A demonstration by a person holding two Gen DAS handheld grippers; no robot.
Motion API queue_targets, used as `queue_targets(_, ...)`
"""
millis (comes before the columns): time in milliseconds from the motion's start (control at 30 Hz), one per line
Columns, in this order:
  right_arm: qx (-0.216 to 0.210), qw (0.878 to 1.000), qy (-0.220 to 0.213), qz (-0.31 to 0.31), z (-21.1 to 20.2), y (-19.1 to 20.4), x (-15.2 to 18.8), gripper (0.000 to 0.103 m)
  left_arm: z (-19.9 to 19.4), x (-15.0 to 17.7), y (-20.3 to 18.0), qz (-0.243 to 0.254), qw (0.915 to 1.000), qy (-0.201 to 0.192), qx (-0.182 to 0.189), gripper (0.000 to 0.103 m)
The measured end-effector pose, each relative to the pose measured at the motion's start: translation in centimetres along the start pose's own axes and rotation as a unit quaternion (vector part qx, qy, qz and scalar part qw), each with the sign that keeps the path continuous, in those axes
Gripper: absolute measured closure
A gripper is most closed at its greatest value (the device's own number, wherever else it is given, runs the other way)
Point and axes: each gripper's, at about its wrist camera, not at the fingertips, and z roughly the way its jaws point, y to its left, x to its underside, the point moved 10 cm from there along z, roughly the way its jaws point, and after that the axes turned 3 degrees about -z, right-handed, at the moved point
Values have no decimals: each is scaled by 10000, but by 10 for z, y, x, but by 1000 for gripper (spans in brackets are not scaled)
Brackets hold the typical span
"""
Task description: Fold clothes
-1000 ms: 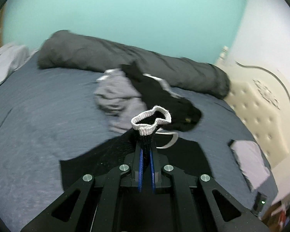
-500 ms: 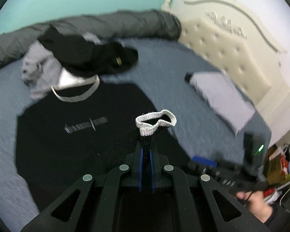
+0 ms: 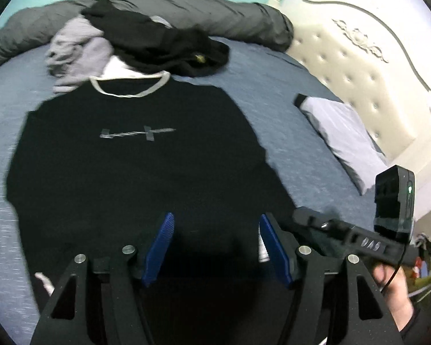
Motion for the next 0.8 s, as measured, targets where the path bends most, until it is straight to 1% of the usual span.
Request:
queue_targets(133, 37, 9998, 178, -83, 12, 6, 4, 54, -12, 8, 57, -356, 9986, 12, -383, 37)
queue_targets(233, 145, 9989, 400, -209, 25, 9, 12, 54, -17, 21, 102, -678, 9951, 86, -714, 37)
queue_targets(300, 265, 9979, 522, -262, 33, 7, 16, 54, -19, 30, 125, -867, 9927, 131, -828, 37)
queue_targets(533, 358, 9978, 559, -54, 45, -3, 16, 54, -27, 46, 173, -1218, 9867, 161, -1068, 37)
queue_targets(600, 503, 9966, 643, -118, 52, -5, 19, 54, -27, 50, 187, -1361, 9835, 164, -1179, 37)
queue_targets(633, 584, 9959, 668, -185, 54, -5, 21, 63, -27, 52, 193, -1439, 9818, 179, -1224, 37)
queue_targets(667, 660, 9952, 676, -269, 55, -4, 22, 79, -27, 55, 199, -1522, 9800, 196, -1266, 37)
queue_targets(733, 732, 9944, 656, -396, 54, -2, 23, 88, -27, 58, 207, -1585, 9785, 223, -1301, 37)
queue_targets(767, 717, 9947, 609, -412, 51, -1, 21, 97, -27, 60, 210, -1596, 9779, 236, -1330, 37)
queue_targets(800, 692, 9952, 556, -417, 49, 0, 20, 98, -27, 61, 213, -1612, 9772, 236, -1358, 37)
